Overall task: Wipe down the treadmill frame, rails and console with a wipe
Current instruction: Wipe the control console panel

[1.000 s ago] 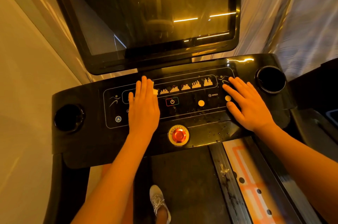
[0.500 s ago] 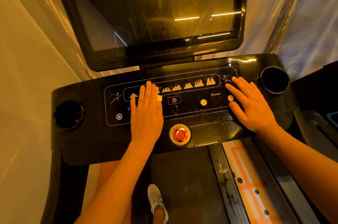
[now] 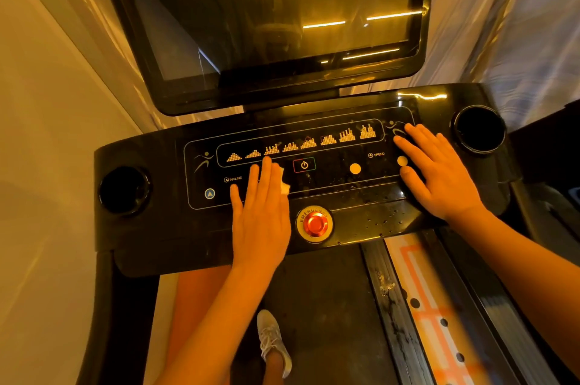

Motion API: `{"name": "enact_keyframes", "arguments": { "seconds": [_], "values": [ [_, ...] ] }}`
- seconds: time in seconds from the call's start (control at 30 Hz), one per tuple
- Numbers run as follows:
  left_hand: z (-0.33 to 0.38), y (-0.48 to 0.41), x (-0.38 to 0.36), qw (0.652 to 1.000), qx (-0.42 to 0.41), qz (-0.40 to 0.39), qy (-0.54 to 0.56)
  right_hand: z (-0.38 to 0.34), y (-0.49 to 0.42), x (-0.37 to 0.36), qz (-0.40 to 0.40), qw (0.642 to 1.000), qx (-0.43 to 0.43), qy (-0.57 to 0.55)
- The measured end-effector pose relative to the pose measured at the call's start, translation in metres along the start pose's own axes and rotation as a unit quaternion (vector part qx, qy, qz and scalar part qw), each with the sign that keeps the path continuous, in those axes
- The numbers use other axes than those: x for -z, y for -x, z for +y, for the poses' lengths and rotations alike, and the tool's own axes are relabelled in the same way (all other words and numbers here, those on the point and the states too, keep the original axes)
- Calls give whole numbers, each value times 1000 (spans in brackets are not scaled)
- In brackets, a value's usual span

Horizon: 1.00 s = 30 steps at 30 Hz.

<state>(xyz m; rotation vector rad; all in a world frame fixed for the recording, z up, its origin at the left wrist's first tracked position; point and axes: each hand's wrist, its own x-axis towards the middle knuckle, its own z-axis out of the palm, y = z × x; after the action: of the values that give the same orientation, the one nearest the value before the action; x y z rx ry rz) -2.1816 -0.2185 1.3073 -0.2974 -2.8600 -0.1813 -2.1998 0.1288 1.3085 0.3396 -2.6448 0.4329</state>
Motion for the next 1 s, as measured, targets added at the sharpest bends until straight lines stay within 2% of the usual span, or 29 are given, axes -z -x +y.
{"name": "enact_keyframes", "arguments": {
  "seconds": [0.13, 0.23, 0.63, 0.83, 1.0],
  "values": [
    [2, 68, -30, 1000, 1, 15, 12, 0, 0, -2, 2, 1000, -5, -5],
    [7, 77, -36, 1000, 12, 19, 8, 1, -1, 0, 5, 1000, -6, -9],
    [7, -8, 4, 1000, -7, -8, 10, 1, 0, -2, 3, 1000, -11, -7],
    [14, -86, 28, 999, 4, -22, 32, 2, 0, -3, 7, 1000, -5, -10],
    [16, -80, 23, 999, -1, -12, 42, 1, 0, -3, 9, 1000, -7, -16]
  ]
}}
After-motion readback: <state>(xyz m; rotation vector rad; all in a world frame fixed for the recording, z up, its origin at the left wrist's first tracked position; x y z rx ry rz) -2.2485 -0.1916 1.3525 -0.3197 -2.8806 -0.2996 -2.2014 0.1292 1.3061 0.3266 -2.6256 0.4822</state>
